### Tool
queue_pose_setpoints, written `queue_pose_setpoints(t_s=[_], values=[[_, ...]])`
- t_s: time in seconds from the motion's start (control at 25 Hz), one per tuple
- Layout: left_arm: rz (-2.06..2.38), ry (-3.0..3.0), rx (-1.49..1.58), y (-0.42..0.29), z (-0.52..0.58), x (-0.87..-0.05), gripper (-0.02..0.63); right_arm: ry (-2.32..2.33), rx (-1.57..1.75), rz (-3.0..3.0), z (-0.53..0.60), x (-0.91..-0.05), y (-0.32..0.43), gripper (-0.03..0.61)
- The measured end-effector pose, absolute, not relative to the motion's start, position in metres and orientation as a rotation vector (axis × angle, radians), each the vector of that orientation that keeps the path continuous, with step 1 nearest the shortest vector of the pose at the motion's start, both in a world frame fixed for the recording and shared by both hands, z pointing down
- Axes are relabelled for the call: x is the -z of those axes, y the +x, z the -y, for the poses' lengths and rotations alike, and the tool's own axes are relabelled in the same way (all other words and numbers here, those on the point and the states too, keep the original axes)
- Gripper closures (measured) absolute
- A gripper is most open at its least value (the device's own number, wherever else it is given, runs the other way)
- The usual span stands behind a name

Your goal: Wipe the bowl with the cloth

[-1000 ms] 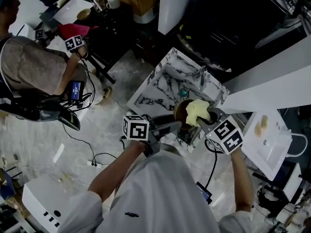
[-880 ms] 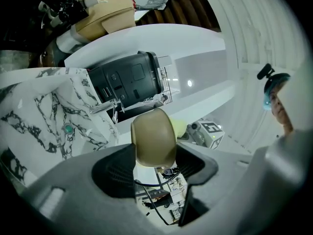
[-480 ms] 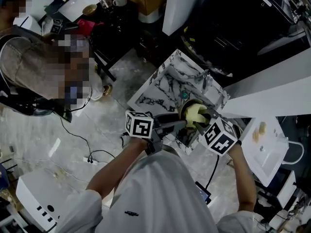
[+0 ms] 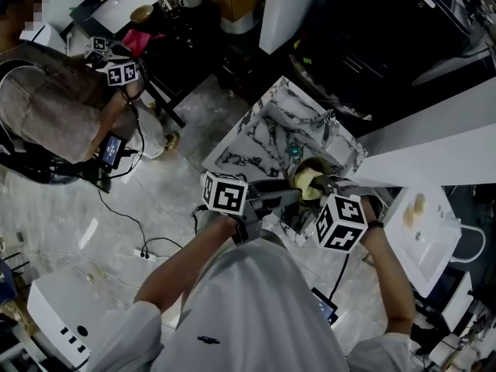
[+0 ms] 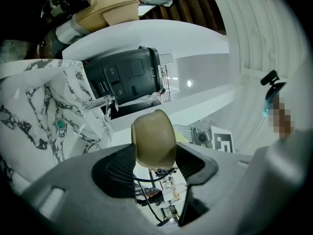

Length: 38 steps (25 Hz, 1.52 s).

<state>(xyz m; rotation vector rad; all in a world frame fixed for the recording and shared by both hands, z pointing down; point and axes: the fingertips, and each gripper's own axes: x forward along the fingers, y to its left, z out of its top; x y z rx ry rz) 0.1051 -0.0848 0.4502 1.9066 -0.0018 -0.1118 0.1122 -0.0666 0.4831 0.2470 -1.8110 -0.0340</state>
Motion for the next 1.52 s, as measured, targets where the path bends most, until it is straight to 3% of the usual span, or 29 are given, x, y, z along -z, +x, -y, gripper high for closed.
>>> queue_pose_setpoints(t_s=[0.6,1.52], values=[[-0.082,1.901,0.048,0.112,0.069,-0.448,0.354,0.312,0.266,1.929,0.088,-0.463,0.097,0.551],[0.002,1.964,0.047,0.105,0.086,-0.434,0.354,0.314,0.153,1.851,0.077,-0.457,0.142,0.551]])
